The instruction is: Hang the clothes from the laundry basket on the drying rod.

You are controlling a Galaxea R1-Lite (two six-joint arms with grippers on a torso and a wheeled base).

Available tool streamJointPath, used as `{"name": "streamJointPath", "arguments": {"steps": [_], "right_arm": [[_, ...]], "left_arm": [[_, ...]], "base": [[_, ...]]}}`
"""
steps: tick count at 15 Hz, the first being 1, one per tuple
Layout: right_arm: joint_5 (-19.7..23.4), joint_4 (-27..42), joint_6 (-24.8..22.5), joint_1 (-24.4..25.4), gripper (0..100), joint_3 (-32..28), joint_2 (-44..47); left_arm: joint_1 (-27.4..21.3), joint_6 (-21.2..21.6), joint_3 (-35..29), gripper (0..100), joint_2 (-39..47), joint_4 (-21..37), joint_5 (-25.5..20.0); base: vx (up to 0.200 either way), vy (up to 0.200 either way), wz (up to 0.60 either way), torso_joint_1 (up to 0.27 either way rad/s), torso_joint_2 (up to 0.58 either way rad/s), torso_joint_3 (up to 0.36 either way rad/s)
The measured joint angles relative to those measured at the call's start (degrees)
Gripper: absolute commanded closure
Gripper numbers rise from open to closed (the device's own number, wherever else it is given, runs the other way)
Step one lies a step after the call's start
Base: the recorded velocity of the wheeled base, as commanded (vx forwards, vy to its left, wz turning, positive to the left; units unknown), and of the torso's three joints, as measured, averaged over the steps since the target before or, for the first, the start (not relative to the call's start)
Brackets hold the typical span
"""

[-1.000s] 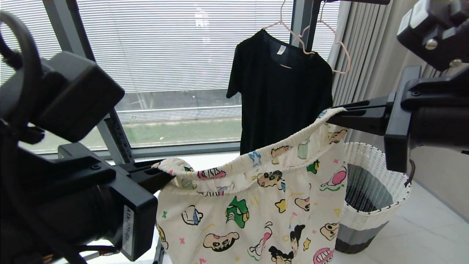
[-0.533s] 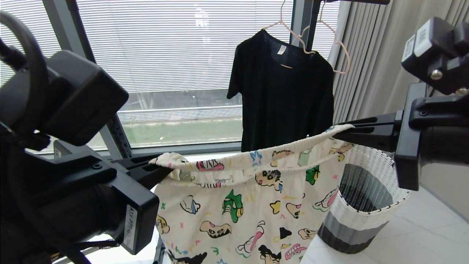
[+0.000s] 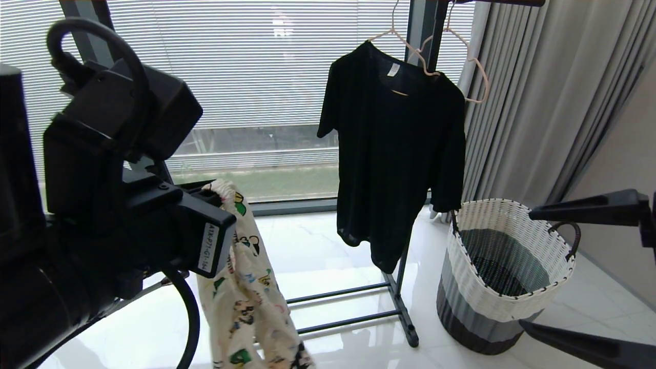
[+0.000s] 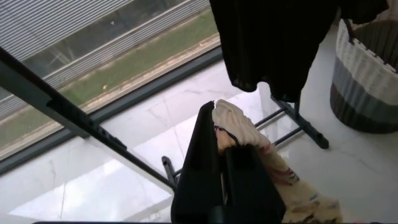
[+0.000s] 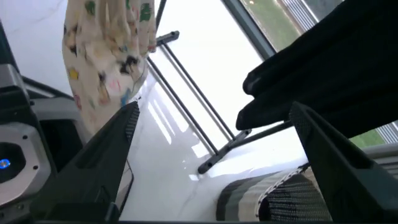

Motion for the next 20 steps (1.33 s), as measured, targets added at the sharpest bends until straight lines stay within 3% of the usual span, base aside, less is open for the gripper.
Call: {"name": "streamJointPath", "arguments": {"steps": [2, 4, 8, 10, 13, 20], "right_arm": [[-2.85, -0.1, 0.17, -1.44, 0, 3.99, -3.69], [-6.08, -0.11, 0.41, -9.11, 0, 7.57, -7.01], [-5.69, -1.58, 1.87, -33.26, 0, 15.79, -12.82], [-5.14, -6.8, 2.12, -39.73, 0, 23.28, -16.1], [-5.23, -15.87, 1.93, -42.48, 0, 33.49, -21.2], [-5.4, -16.42, 0.06, -43.86, 0, 36.22, -25.05]], "left_arm": [[1.13, 2.11, 1.32, 100, -0.39, 0.33, 0.3], [5.73, 4.28, 4.1, 100, -2.9, 0.52, -0.13], [23.24, 5.14, 10.22, 100, -11.93, 1.71, -6.49], [33.61, 5.14, 12.4, 100, -16.46, 2.1, -11.78], [44.87, 4.6, 14.3, 100, -21.83, 2.29, -19.32], [47.67, 3.95, 16.64, 100, -26.16, 2.29, -20.37]], "base": [[0.0, 0.0, 0.0, 0.0, 0.0, 0.0], [0.0, 0.0, 0.0, 0.0, 0.0, 0.0], [0.0, 0.0, 0.0, 0.0, 0.0, 0.0], [0.0, 0.0, 0.0, 0.0, 0.0, 0.0], [0.0, 0.0, 0.0, 0.0, 0.0, 0.0], [0.0, 0.0, 0.0, 0.0, 0.0, 0.0]]}}
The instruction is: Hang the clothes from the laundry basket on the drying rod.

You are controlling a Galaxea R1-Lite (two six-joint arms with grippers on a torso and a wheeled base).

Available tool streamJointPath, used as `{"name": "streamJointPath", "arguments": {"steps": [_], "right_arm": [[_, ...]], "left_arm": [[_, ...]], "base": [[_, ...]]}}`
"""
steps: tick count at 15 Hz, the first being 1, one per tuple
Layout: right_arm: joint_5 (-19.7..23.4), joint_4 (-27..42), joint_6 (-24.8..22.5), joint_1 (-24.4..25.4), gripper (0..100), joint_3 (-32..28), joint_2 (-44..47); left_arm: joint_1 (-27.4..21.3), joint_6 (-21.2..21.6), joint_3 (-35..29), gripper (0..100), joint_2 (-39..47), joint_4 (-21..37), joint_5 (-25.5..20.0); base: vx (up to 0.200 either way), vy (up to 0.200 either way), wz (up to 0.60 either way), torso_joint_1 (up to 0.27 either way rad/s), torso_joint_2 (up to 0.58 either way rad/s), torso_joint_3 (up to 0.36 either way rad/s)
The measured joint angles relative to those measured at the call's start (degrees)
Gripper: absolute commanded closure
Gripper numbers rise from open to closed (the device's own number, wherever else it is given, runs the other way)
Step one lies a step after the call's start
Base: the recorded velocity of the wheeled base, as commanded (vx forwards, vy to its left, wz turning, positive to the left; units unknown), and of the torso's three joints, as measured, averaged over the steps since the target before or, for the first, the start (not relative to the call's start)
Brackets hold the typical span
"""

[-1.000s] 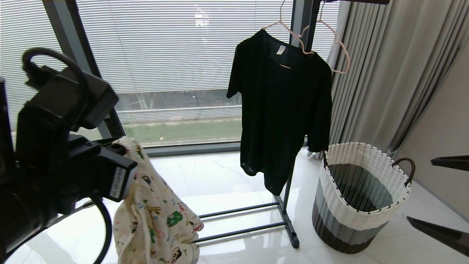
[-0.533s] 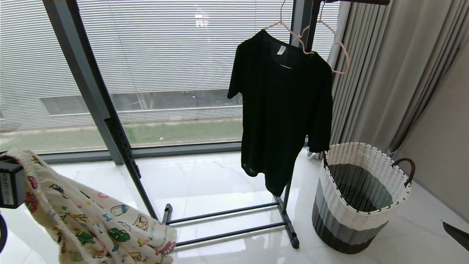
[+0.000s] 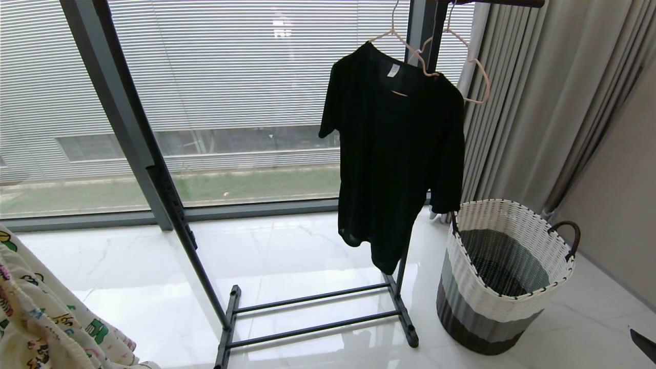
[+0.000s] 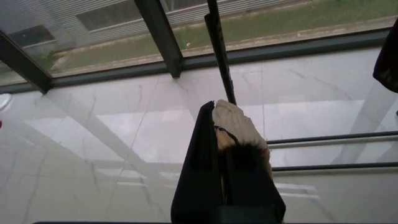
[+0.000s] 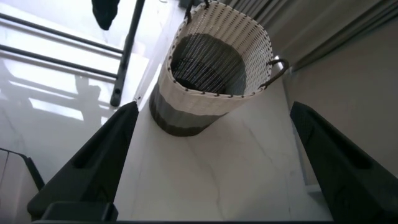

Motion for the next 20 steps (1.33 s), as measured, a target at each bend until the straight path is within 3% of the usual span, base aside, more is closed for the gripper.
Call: {"name": "streamJointPath", "arguments": {"steps": [6, 20], "right_arm": [[0.04, -0.02, -0.99, -0.17, 0, -0.37, -0.06], [0.13, -0.09, -0.71, -0.17, 0, -0.8, 0.27]], "left_arm": [[0.09, -0.8, 0.04, 100, -0.68, -0.02, -1.28], [0.05, 0.71, 0.0, 100, -1.44, -0.22, -1.28]], "base": [[0.0, 0.0, 0.0, 0.029, -0.09, -0.057], [0.0, 0.0, 0.0, 0.182, -0.46, -0.279]]}}
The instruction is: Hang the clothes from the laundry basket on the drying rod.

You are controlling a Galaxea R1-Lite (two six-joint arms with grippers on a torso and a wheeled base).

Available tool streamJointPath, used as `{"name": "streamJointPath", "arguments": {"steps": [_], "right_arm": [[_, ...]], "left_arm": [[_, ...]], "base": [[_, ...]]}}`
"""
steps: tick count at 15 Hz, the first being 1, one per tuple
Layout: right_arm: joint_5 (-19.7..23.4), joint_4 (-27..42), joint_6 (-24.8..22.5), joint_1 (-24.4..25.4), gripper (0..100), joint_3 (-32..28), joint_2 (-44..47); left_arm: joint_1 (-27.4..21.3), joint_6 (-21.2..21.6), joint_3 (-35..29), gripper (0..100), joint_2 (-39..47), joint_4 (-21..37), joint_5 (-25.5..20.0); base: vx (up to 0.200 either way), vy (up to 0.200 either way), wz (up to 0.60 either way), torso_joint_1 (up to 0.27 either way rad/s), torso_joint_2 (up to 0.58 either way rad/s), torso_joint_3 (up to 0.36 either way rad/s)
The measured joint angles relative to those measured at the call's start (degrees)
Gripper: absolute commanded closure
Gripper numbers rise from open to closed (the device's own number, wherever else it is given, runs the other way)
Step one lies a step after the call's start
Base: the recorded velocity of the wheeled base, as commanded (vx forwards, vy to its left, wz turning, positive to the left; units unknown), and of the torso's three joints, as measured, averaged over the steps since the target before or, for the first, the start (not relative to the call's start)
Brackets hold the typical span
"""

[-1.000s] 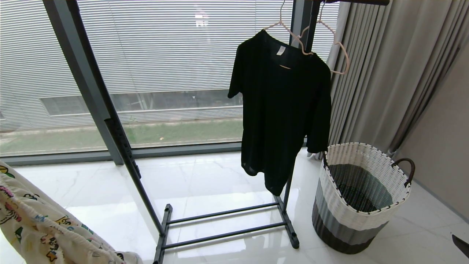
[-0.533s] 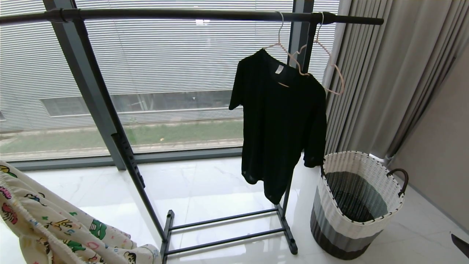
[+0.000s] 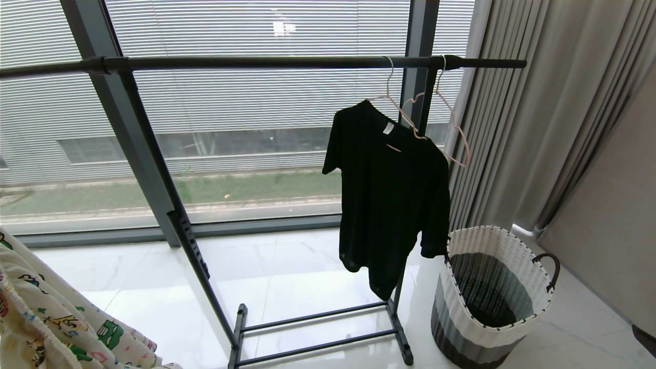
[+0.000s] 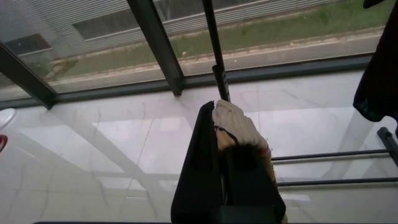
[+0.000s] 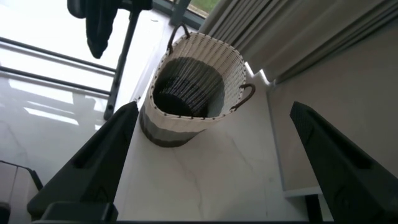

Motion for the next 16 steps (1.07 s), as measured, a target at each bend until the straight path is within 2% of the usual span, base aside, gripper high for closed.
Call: {"name": "streamJointPath", "arguments": {"steps": [10, 16], "right_arm": [[0.33, -0.07, 0.16, 0.0, 0, 0.15, 0.05], [0.61, 0.06, 4.11, 0.04, 0, 0.06, 0.09]], "left_arm": [[-0.05, 0.05, 0.0, 100, -0.29, -1.4, 0.0], [0.0, 0.09, 0.26, 100, -0.29, -1.27, 0.07]], "base": [[0.0, 0.0, 0.0, 0.234, -0.51, -0.277], [0.0, 0.0, 0.0, 0.031, -0.07, -0.035]]}}
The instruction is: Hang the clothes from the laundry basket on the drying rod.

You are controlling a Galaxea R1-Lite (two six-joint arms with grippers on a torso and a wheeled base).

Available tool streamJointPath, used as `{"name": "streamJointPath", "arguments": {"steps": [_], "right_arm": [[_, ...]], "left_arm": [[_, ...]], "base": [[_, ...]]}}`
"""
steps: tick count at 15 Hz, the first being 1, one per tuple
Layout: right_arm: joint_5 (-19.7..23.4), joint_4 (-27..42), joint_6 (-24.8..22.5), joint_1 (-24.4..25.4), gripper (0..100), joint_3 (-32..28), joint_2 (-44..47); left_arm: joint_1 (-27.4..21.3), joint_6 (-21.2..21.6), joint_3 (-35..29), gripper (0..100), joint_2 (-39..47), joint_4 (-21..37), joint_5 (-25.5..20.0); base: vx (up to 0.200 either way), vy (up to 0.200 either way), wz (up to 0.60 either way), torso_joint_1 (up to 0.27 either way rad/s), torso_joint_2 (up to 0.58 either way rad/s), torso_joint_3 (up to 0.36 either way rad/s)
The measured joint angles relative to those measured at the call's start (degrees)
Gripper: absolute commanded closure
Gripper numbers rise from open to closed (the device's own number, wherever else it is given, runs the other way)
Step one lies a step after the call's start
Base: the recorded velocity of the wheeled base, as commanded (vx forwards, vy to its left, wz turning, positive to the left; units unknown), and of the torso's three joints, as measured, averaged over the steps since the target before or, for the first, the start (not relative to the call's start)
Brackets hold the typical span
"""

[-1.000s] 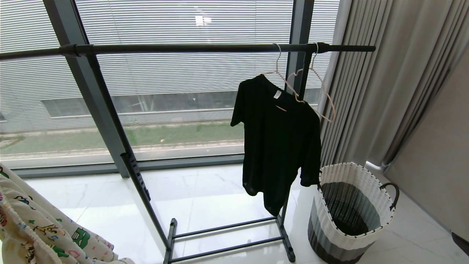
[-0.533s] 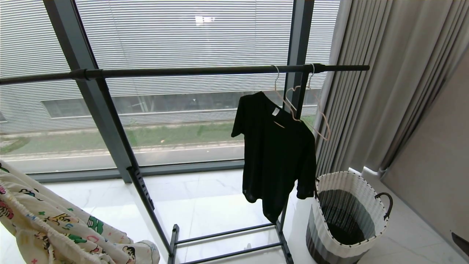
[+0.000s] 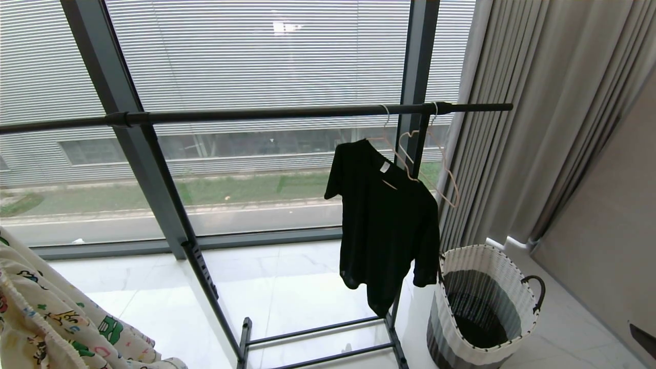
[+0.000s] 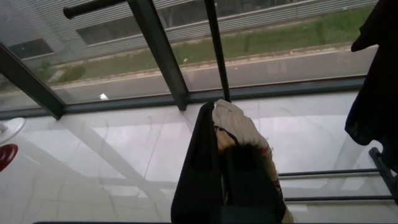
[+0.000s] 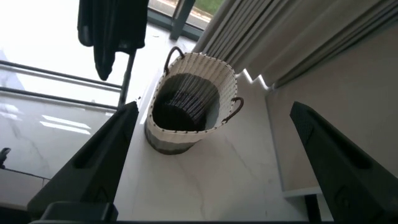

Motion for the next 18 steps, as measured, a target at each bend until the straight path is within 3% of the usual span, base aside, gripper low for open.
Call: {"name": "streamJointPath", "arguments": {"steps": [2, 5, 18], "right_arm": [[0.57, -0.02, 0.35, 0.0, 0, -0.2, 0.09], [4.07, -0.06, 0.49, 0.0, 0, -1.71, 0.71], [2.79, -0.02, 0.22, -0.04, 0, -5.3, 6.01]], "left_arm": [[0.0, -0.06, 0.28, 100, -0.02, -0.02, 0.01], [-0.02, -0.17, 0.28, 100, -0.06, -0.11, -0.07], [0.0, -0.26, -0.13, 100, -0.04, -0.89, -0.07]], "base": [[0.0, 0.0, 0.0, 0.0, 0.0, 0.0], [0.2, 0.0, 0.0, 0.004, 0.0, 0.005], [0.2, 0.0, 0.0, 0.003, 0.0, 0.002]]}}
